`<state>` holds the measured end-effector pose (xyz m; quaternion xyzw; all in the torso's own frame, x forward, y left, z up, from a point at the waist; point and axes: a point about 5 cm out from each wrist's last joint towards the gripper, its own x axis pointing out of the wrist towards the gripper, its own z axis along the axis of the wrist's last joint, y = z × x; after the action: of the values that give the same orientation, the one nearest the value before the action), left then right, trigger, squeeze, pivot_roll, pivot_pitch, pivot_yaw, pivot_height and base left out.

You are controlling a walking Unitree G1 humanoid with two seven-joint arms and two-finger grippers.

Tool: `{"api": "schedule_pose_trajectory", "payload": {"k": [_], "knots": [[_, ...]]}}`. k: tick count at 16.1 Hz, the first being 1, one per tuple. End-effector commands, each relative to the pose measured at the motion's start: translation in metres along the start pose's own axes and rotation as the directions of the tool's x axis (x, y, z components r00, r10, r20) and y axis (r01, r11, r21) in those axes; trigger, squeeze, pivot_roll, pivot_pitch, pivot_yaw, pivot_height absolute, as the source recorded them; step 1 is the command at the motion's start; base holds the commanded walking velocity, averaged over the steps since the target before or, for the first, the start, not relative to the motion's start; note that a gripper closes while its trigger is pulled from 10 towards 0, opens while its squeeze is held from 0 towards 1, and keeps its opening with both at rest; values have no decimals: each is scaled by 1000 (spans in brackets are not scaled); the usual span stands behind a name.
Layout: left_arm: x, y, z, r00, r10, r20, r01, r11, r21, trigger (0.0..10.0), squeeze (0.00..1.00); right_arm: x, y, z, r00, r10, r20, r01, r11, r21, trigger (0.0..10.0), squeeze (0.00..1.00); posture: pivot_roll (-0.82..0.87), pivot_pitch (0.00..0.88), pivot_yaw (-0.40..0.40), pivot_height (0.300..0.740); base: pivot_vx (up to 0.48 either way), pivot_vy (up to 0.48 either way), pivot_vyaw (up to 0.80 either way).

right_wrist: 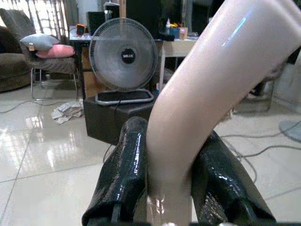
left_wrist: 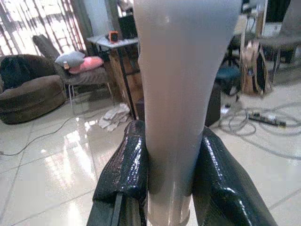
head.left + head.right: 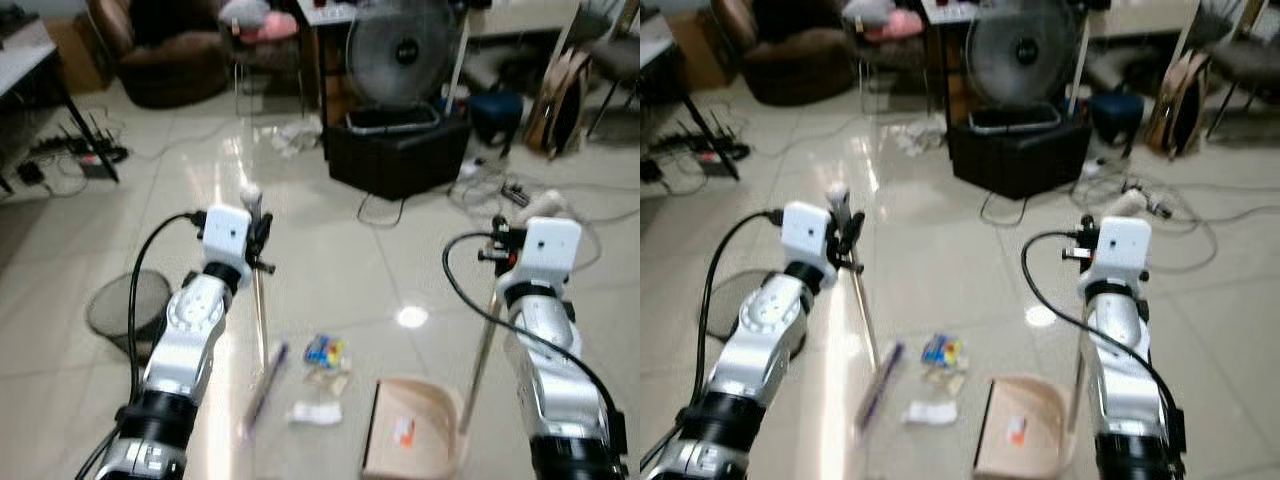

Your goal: Sweep floor

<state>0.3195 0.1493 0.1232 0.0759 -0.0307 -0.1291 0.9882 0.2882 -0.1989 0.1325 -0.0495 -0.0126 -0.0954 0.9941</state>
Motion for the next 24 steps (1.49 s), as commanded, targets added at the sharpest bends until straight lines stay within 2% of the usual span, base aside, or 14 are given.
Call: {"api": "schedule_pose_trajectory", "payload": {"k": [1,5,8,17,19,21,24], "knots": [[-1,15,7,999,31,20,-32,998,56,10000,0,1,10,9,999,32,37,-33,999,33,10000,0,-23,16,59,740,375,0,0],[-1,20,10,999,41,23,-43,997,63,10000,0,2,11,7,999,25,35,-26,999,29,10000,0,-9,21,62,740,376,0,600],[-2,22,8,999,38,9,-38,996,82,10000,0,-2,13,2,999,26,20,-27,998,58,10000,0,-6,28,69,740,369,0,0],[-7,27,0,998,53,-18,-51,996,79,10000,0,-8,0,-3,1000,-20,19,19,997,76,10000,0,-6,37,88,740,0,0,0],[-8,27,-1,999,40,-27,-37,996,83,10000,0,-8,-4,-2,999,-40,36,38,998,47,10000,0,-4,44,101,740,0,0,0],[-6,25,-2,999,24,-34,-21,996,88,10000,0,-6,-8,-2,997,-52,62,55,997,-50,10000,0,3,55,102,740,0,0,0],[0,22,3,1000,8,-27,-6,996,90,10000,0,1,-14,0,995,-59,79,64,996,-61,10000,0,11,76,107,740,0,0,0]]}}
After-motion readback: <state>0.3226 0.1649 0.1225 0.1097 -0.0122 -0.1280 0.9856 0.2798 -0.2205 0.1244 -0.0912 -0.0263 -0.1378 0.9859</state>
